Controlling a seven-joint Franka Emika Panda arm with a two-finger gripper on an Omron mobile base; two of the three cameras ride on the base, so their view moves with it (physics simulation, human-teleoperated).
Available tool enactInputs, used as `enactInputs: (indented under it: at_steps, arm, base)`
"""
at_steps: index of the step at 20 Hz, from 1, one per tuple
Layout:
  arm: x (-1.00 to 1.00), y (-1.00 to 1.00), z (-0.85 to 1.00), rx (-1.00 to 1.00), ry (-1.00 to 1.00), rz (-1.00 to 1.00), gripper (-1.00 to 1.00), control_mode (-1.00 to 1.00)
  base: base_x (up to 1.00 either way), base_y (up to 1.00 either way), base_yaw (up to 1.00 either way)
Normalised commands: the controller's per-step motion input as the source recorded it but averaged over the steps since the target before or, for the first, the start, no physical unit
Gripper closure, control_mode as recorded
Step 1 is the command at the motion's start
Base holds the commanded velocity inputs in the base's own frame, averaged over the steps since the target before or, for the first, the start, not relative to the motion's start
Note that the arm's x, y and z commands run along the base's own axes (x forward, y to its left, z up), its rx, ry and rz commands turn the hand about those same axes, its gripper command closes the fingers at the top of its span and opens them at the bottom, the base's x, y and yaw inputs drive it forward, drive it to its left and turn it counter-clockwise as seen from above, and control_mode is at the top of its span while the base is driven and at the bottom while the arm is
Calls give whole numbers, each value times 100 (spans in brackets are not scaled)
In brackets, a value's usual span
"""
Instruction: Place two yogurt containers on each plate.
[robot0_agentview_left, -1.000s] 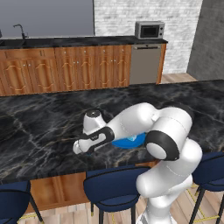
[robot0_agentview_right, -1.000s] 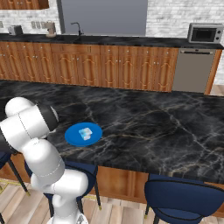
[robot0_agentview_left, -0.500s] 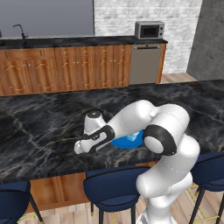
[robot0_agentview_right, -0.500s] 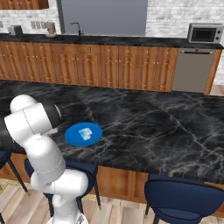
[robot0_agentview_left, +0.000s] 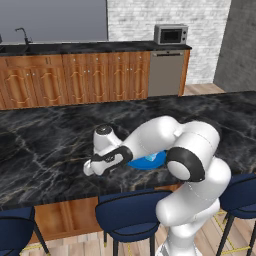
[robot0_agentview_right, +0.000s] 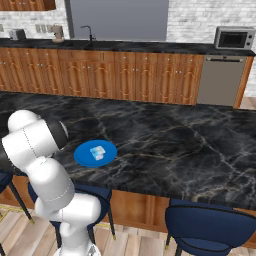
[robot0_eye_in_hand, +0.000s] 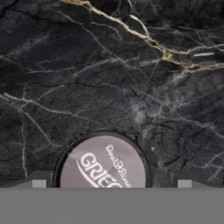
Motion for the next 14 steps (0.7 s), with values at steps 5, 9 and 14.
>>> enactInputs:
  at_steps: [5,9,14]
  arm:
    - [0,0,19,0,0,0,-100,-100]
    - [0,0,-19,0,0,0,-100,-100]
    - [-2,2,-28,0,0,0,-100,-100]
  base:
    - [0,0,0]
    - [0,0,0]
    - [0,0,0]
